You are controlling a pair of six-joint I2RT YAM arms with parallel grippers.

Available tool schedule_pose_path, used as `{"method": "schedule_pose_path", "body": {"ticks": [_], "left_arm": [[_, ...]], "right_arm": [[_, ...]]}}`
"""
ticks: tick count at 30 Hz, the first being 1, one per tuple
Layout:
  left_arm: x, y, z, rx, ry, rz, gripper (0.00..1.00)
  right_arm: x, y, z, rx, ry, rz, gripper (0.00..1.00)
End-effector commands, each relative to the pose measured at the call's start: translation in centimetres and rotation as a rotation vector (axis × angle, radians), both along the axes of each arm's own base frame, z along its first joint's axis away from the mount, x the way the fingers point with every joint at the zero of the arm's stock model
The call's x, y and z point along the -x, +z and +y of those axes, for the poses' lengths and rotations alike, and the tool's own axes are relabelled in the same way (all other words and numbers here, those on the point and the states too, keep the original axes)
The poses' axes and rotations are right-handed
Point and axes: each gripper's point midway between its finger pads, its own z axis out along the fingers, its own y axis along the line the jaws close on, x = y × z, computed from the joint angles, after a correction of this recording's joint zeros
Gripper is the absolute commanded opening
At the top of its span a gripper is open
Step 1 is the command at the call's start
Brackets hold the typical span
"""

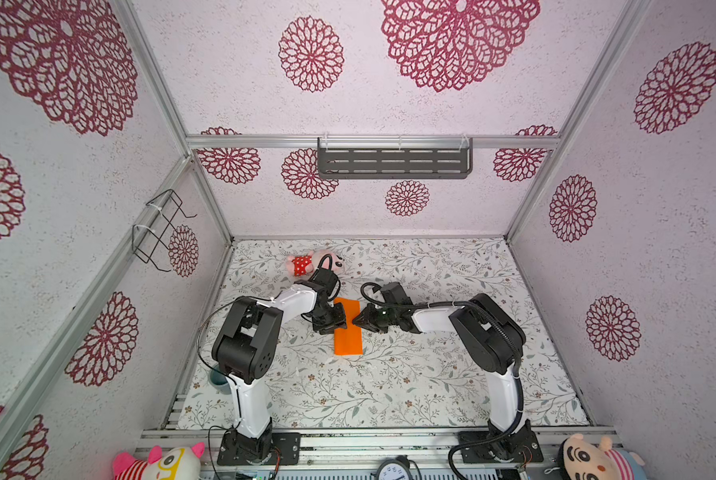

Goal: Fold a paper plane with a square sheet of paper (pick it up from the middle)

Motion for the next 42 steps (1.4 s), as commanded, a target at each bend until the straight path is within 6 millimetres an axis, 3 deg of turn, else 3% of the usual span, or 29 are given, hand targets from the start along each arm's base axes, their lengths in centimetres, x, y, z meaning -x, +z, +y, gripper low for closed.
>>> {"method": "schedule_pose_path", "body": {"ticks": [1,7,11,13,15,17,20,25,30,37,42], "left_arm": [[7.0,-6.2,3.6,-0.202,-0.013,0.272,0.46],[5.2,-4.3,2.5,-0.153,-0.011,0.224,0.47],[1.4,0.5,1.4,-0.083,0.004,0.092,0.54],[-0.5,3.9,1.6,-0.064,0.026,0.001,0.59],[-1.5,6.0,2.1,-0.06,0.042,-0.047,0.6],[-1.9,7.3,2.3,-0.047,0.052,-0.079,0.59],[-2.5,8.4,0.5,0.069,0.042,-0.126,0.52],[-3.0,8.2,-3.4,0.318,0.039,-0.133,0.34],[-3.1,6.4,-4.1,0.343,0.035,-0.103,0.21],[-2.0,2.3,-2.4,0.217,0.014,-0.015,0.11],[-1.3,1.1,0.0,0.098,-0.009,0.006,0.09]], "right_arm": [[0.3,-1.0,-0.4,0.053,0.0,0.032,0.2],[1.4,-3.5,-1.8,0.16,0.007,0.101,0.19],[2.0,-4.8,-2.8,0.23,0.012,0.136,0.18],[2.1,-5.1,-3.0,0.25,0.017,0.142,0.18],[2.2,-5.4,-3.1,0.261,0.022,0.148,0.18],[2.2,-5.5,-3.1,0.267,0.024,0.149,0.18],[2.1,-5.6,-3.2,0.275,0.023,0.152,0.17],[2.1,-5.8,-3.2,0.285,0.026,0.155,0.17],[2.0,-6.1,-3.2,0.293,0.031,0.157,0.16],[2.3,-6.5,-3.5,0.32,0.033,0.164,0.15],[2.6,-6.9,-4.1,0.344,0.03,0.174,0.15]]}}
